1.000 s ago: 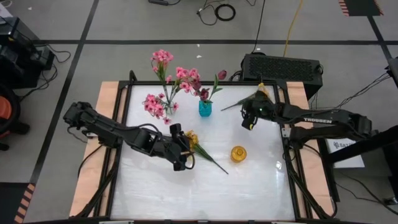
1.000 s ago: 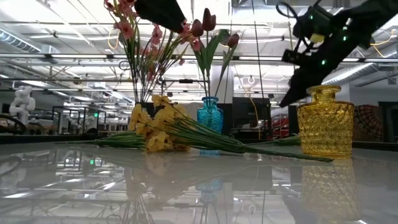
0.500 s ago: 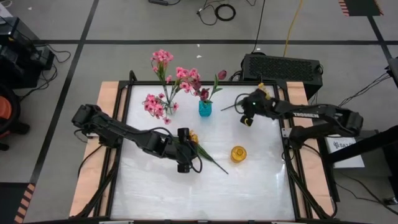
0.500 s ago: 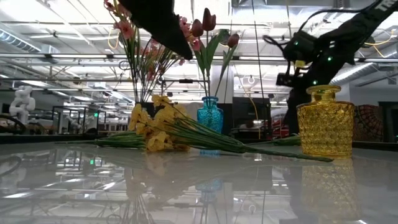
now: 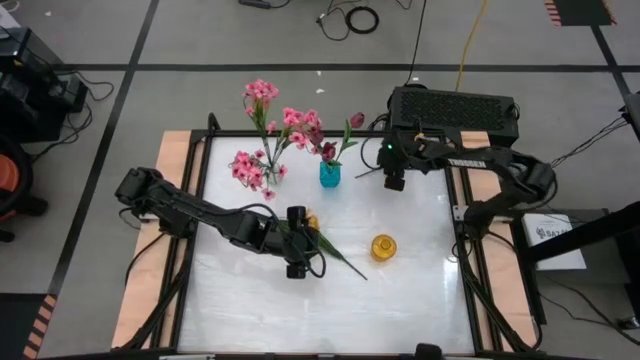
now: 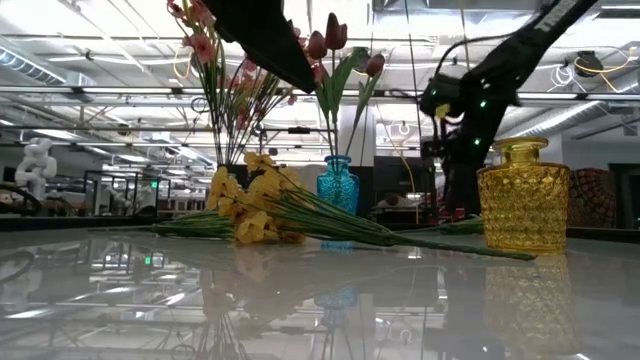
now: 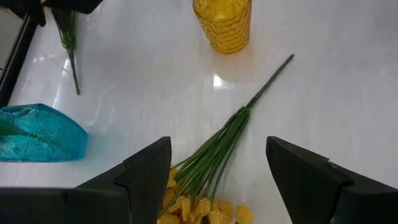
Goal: Sort flowers into vase by color
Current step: Put the top yellow flowers into the yellow vase
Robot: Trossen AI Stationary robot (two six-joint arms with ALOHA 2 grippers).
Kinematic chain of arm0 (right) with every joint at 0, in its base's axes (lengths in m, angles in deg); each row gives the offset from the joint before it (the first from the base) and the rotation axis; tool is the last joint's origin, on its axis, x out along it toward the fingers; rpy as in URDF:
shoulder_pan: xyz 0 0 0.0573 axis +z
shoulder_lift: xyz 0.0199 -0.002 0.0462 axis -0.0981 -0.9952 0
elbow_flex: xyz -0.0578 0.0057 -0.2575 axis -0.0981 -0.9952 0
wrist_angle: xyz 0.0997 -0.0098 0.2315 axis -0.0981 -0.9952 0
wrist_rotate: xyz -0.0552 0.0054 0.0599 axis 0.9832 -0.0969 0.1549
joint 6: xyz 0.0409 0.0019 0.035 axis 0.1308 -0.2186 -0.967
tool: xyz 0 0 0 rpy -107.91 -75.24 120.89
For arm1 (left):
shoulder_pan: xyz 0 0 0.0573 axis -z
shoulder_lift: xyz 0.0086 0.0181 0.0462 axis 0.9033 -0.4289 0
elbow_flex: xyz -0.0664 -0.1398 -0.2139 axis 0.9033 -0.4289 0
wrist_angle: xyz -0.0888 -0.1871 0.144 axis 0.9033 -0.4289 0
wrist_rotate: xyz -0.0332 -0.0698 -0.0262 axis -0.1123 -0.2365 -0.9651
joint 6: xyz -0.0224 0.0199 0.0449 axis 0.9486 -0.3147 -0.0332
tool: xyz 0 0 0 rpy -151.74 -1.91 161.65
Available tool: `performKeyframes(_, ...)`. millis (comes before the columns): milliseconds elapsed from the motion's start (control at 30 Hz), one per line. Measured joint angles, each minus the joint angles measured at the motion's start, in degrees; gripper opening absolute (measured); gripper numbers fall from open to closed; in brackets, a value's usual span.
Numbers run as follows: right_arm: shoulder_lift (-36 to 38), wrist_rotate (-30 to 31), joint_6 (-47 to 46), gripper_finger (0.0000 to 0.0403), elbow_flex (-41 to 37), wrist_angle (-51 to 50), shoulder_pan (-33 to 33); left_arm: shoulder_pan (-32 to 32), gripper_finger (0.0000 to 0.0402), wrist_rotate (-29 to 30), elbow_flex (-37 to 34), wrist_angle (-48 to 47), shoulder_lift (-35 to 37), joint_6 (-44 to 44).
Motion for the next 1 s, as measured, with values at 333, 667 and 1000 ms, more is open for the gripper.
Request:
performKeyframes(333, -8.5, 0.3, 0.4, 0.0146, 2.2, -1.1, -4.1, 0.6, 0.0269, -1.9, 0.0, -0.2, 0.0, -1.5)
performKeyframes(667, -7.4, 1.1, -1.4, 0.001, 2.1, -2.5, -3.3, 0.6, 0.0269, -1.9, 0.0, 0.1, 0.0, -1.5)
performKeyframes(1000, 6.4, 2.1, -7.3, 0.0003, 2.1, -14.1, 4.1, 0.4, 0.0269, -1.3, 0.0, 0.6, 0.0, -3.0)
